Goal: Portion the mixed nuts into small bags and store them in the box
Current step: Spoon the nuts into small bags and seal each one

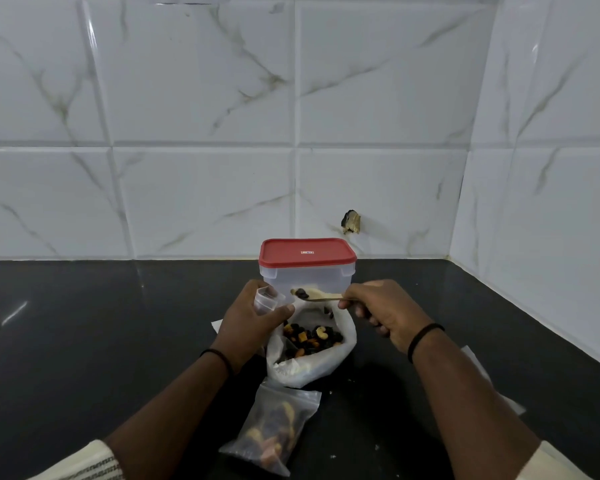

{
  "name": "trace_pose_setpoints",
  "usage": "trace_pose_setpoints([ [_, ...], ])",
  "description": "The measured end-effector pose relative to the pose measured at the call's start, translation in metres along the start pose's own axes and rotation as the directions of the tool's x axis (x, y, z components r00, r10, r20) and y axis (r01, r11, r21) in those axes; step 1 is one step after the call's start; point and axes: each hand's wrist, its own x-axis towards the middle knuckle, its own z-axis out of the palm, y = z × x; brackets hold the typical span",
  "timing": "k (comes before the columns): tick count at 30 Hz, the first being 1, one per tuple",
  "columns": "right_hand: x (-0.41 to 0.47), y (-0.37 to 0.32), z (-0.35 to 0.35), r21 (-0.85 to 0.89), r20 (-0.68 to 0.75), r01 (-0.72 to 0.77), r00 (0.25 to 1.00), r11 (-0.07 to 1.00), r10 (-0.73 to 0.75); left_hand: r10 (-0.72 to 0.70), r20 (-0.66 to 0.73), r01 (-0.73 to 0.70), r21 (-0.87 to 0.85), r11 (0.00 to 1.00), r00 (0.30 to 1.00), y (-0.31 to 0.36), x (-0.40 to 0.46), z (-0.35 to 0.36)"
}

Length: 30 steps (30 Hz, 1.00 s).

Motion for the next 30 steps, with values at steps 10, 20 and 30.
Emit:
trace_pose_setpoints([
  [10, -0.004, -0.005, 0.011, -0.036, 0.058, 0.297, 0.954, 0.954, -0.295, 0.015, 0.029, -0.015, -0.024, 1.000, 0.999, -0.001, 0.000, 0.000],
  [20, 0.002, 0.001, 0.016, -0.441, 0.115, 0.609, 0.767, 0.659, -0.631, 0.028, 0.009, -0.028, -0.009, 1.000, 1.000, 0.003, -0.001, 0.001],
  [30, 0.004, 0.001, 0.014, -0.162, -0.119, 0.437, 0.881, 0.885, -0.457, 0.010, -0.006, -0.010, 0.003, 1.000, 1.000, 0.005, -0.002, -0.001],
])
